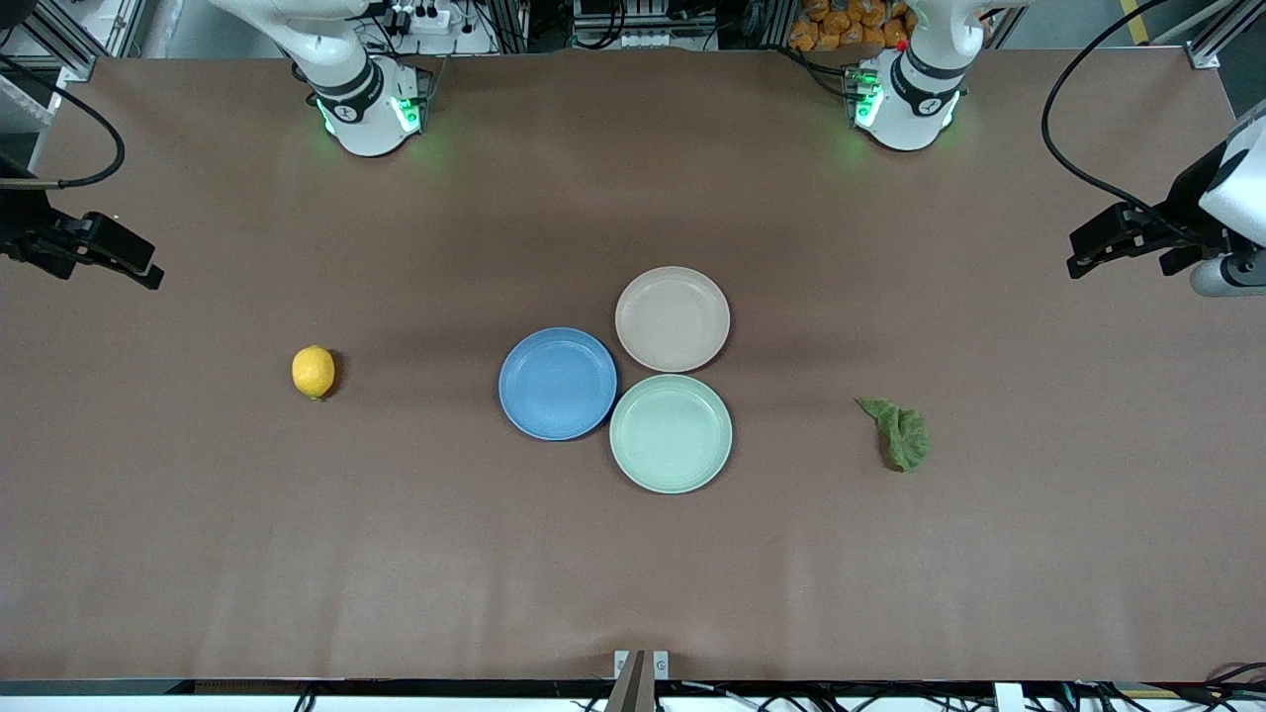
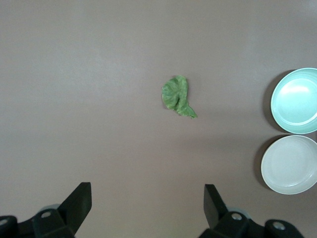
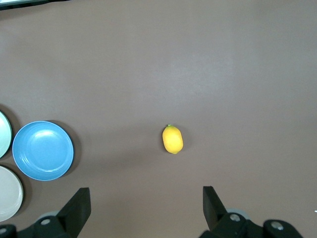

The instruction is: Place lemon and lettuce in plates

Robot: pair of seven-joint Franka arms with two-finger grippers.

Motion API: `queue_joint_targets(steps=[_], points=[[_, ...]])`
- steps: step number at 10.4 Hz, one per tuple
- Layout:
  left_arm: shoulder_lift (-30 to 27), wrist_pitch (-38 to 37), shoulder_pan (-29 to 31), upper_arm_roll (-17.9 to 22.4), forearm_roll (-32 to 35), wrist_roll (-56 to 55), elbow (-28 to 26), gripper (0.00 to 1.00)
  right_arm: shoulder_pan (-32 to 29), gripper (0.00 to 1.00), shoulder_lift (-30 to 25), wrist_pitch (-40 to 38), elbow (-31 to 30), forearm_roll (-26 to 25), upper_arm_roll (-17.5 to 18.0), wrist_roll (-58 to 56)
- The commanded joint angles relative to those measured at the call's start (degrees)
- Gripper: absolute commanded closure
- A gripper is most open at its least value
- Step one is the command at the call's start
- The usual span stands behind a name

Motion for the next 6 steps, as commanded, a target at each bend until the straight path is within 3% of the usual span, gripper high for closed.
queue_joint_targets(steps=[1, 6], points=[[-0.2, 0.5, 0.1, 0.0, -0.5, 1.3, -0.1, 0.00, 0.0, 0.00, -0.1, -0.3, 0.6, 0.3, -0.1, -0.7], [3.4, 2.8, -0.1, -0.2, -0.6, 0.3, -1.3, 0.00, -0.1, 0.00, -0.1, 0.1, 0.6, 0.4, -0.1, -2.0]])
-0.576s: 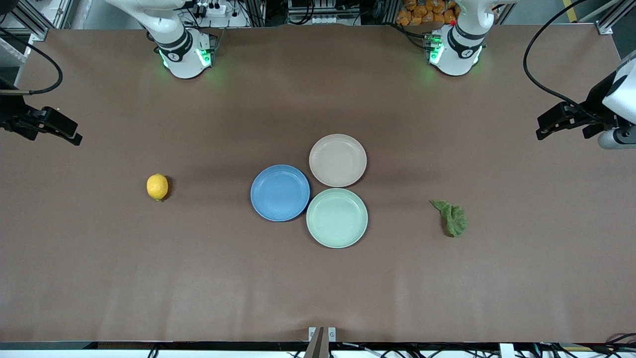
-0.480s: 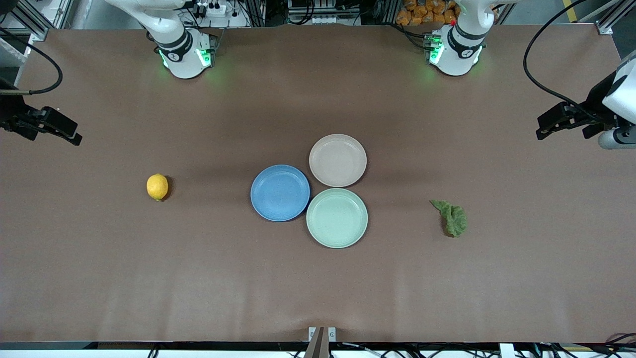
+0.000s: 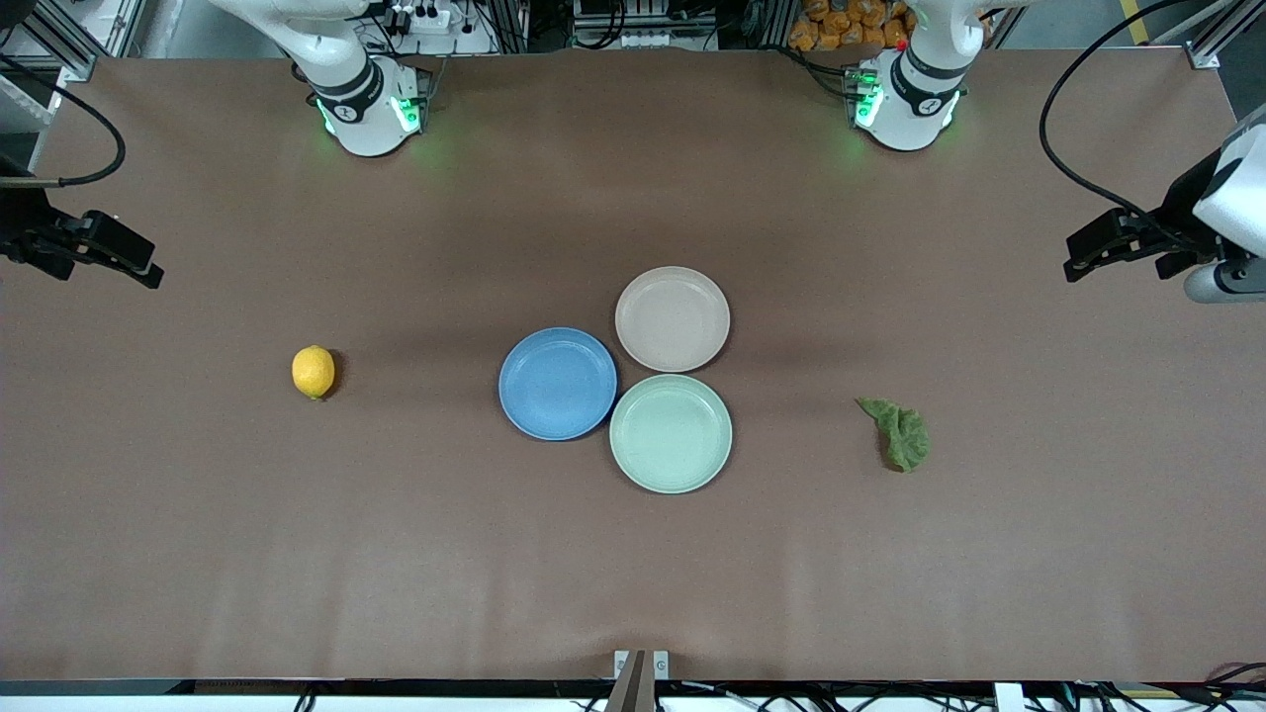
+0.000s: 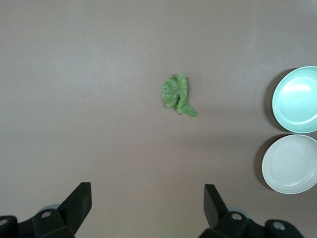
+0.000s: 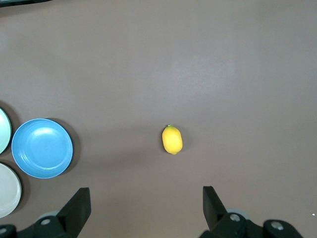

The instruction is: Place lemon and lettuce in plates

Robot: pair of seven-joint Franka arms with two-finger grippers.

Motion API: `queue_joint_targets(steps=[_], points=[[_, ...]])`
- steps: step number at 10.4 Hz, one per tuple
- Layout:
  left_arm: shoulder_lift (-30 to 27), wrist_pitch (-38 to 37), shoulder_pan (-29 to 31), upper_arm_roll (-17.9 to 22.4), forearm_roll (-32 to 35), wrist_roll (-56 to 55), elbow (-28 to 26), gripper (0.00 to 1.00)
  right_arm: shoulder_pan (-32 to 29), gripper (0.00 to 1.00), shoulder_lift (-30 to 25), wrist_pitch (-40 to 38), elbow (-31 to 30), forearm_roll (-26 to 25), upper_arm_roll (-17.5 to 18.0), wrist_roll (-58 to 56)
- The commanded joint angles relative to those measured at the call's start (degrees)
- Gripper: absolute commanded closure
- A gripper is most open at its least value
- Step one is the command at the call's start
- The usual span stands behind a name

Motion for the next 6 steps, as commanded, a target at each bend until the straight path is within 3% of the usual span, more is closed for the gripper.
queue_joint_targets(steps=[1, 4, 6], points=[[4.1, 5.5, -0.1, -0.2, -0.7, 0.3, -2.9, 0.00, -0.4, 0.00, 0.1, 1.2, 0.1, 0.5, -0.2, -0.8], [6.7, 26.4, -0.6, -0.6, -0.6, 0.3, -18.6, 0.00, -2.4, 0.00, 2.5, 2.8, -3.3, 0.6, -1.2, -0.9], [13.6, 31.1, -1.2, -0.6, -0.4, 0.2, -18.9, 0.00, -4.0, 0.00, 5.2, 8.3, -8.0, 0.4, -1.4, -3.3]])
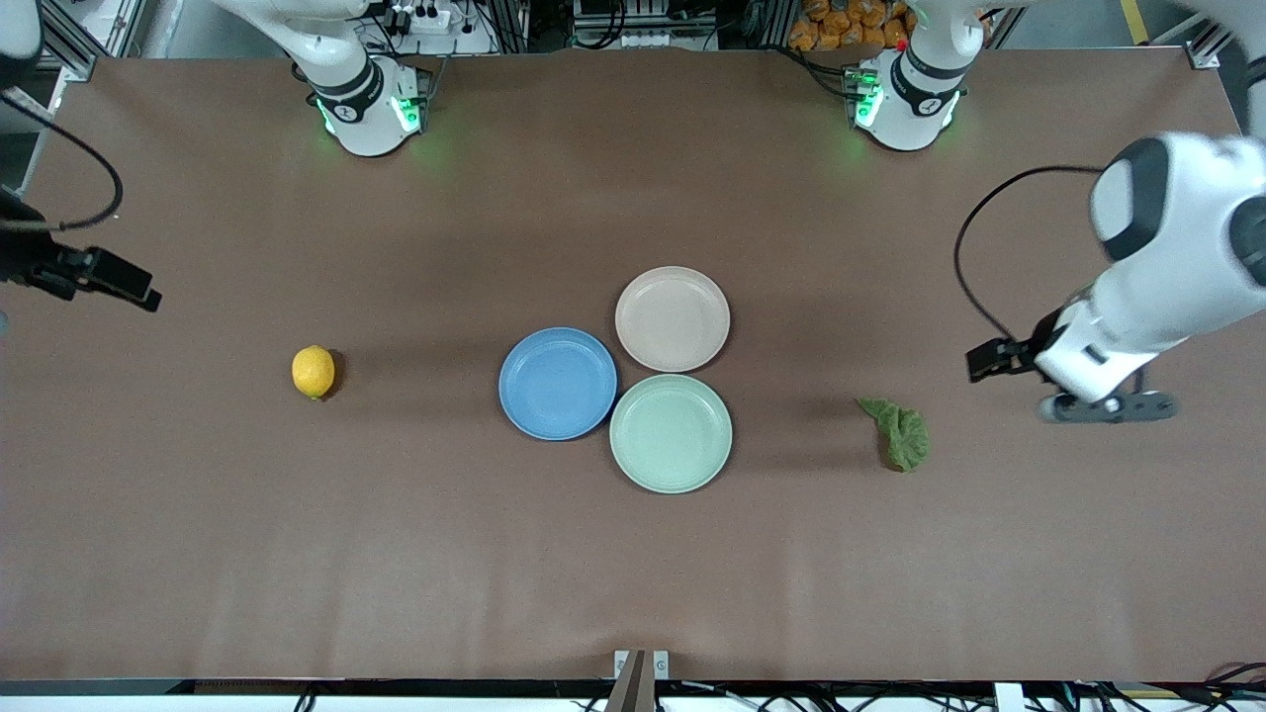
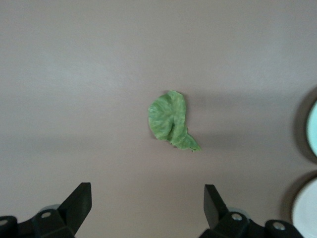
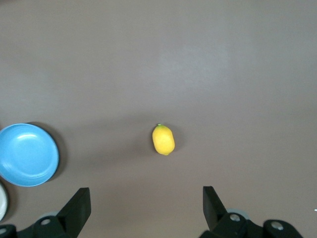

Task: Place lemon and lettuce in plates
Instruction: 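Lower the right gripper onto the lemon while the left gripper reaches the lettuce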

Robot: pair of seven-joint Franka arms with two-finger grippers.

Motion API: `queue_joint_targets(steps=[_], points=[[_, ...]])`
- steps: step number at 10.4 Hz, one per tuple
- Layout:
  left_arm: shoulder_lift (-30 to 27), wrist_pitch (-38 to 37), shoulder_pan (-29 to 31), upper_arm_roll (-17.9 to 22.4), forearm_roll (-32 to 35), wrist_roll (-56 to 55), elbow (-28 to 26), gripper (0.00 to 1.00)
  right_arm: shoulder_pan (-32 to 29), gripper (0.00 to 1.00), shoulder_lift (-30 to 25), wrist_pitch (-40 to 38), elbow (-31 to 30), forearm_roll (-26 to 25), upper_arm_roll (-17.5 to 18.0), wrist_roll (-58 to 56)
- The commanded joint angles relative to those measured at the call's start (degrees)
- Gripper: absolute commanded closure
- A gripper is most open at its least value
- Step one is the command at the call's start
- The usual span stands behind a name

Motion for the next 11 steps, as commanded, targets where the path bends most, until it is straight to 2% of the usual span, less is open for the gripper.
queue_joint_targets(steps=[1, 3, 6, 9, 10, 11], points=[[6.1, 5.8, -0.3, -0.2, -0.7, 0.1, -0.8, 0.00, -2.5, 0.00, 3.1, 8.2, -6.4, 0.4, 0.1, -4.2], [11.6, 9.9, -0.9, -0.5, -1.0, 0.1, -0.6, 0.00, -2.2, 0.00, 5.9, 16.3, -11.7, 0.5, 0.0, -4.6], [19.8, 12.3, -1.7, -0.4, -0.2, 0.4, 3.0, 0.00, -0.4, 0.00, 11.1, 20.5, -16.3, 0.5, 0.1, -4.4], [22.5, 12.3, -1.9, -0.2, 0.6, 1.3, 4.2, 0.00, -1.4, 0.00, 12.7, 26.5, -24.3, 1.8, 0.1, -4.7], [23.0, 12.4, -2.2, -0.2, 3.0, 1.1, 4.2, 0.00, -1.1, 0.00, 13.9, 27.9, -25.6, 1.8, 0.1, -4.8], [23.3, 12.4, -2.1, -0.3, 4.3, 1.1, 4.2, 0.15, -0.5, 0.00, 15.1, 28.7, -25.7, 1.8, 0.1, -4.8]])
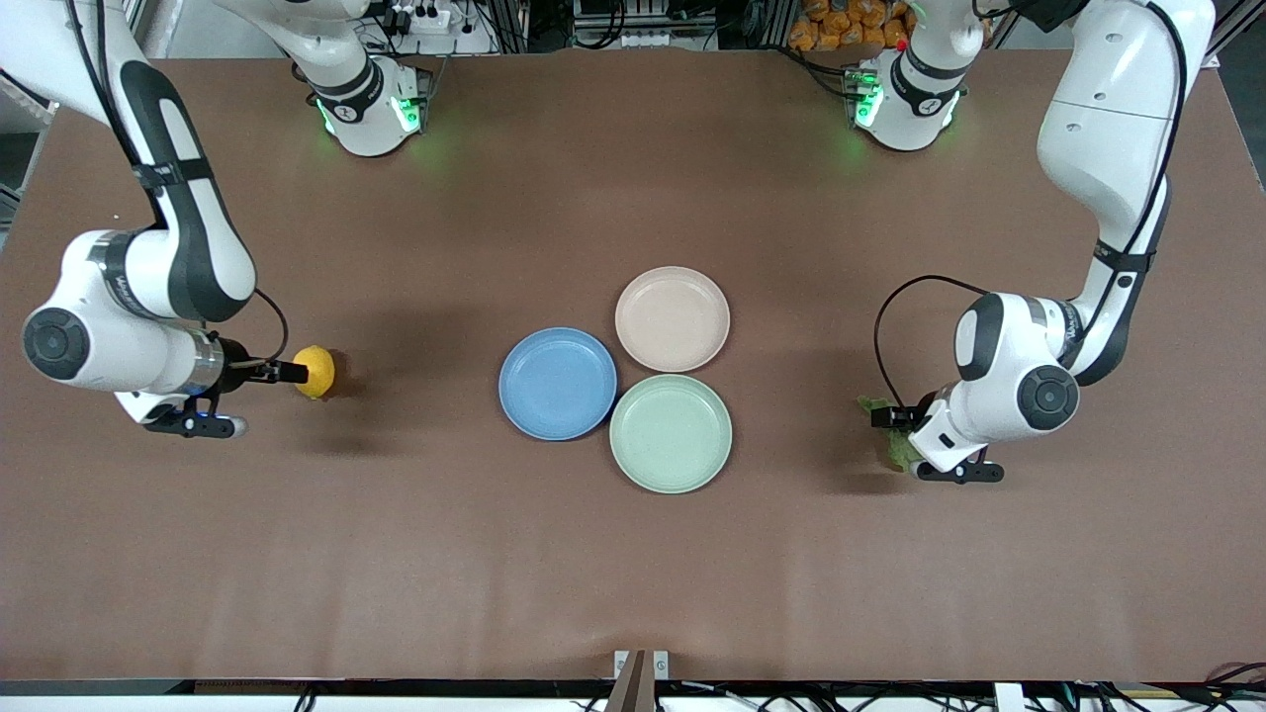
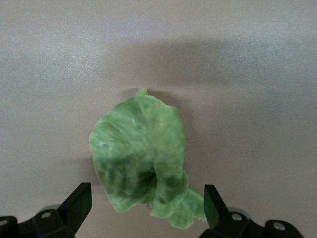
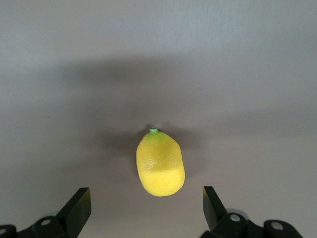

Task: Place lemon and lettuce in plates
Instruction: 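Lower the right gripper onto the lemon while the left gripper reaches the lettuce, then carry the lemon toward the blue plate while the left gripper carries lettuce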

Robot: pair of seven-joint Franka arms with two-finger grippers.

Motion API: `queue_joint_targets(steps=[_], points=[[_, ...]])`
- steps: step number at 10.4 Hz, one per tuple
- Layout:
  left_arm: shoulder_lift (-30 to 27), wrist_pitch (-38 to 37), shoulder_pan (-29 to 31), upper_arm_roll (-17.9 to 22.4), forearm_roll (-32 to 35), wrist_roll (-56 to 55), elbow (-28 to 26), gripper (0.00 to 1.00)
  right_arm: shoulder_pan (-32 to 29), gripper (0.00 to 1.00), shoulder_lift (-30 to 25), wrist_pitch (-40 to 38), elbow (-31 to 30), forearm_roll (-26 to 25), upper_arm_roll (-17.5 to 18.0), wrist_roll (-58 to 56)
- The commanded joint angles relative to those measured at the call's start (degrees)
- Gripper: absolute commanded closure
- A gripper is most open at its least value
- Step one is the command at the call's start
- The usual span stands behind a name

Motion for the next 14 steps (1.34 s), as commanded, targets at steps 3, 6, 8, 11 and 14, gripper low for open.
queue_joint_targets(steps=[3, 6, 8, 11, 14], points=[[1.6, 0.5, -0.3, 0.1, 2.5, 0.6, 1.0, 0.77, 0.3, 0.00, 4.6, 3.0, -1.4, 0.7, 0.3, -1.0], [1.8, 0.8, -0.4, 0.2, 2.5, 0.2, 1.0, 1.00, -0.3, 0.00, 6.0, 5.1, -1.9, -0.3, 0.1, -6.8], [0.9, 0.7, -0.3, 0.1, 2.4, 0.1, 1.7, 1.00, -0.2, 0.00, 6.7, 6.2, -2.7, -0.3, 0.1, -6.8], [-3.2, -0.2, 0.1, -0.1, 2.1, -0.1, 2.1, 1.00, -0.2, 0.00, 6.7, 8.6, -4.6, -0.3, 0.1, -7.0], [-7.7, -2.8, -1.8, -0.2, 1.6, -2.2, 2.4, 1.00, -0.1, 0.67, 6.6, 8.6, -5.0, -0.3, 0.1, -7.1]])
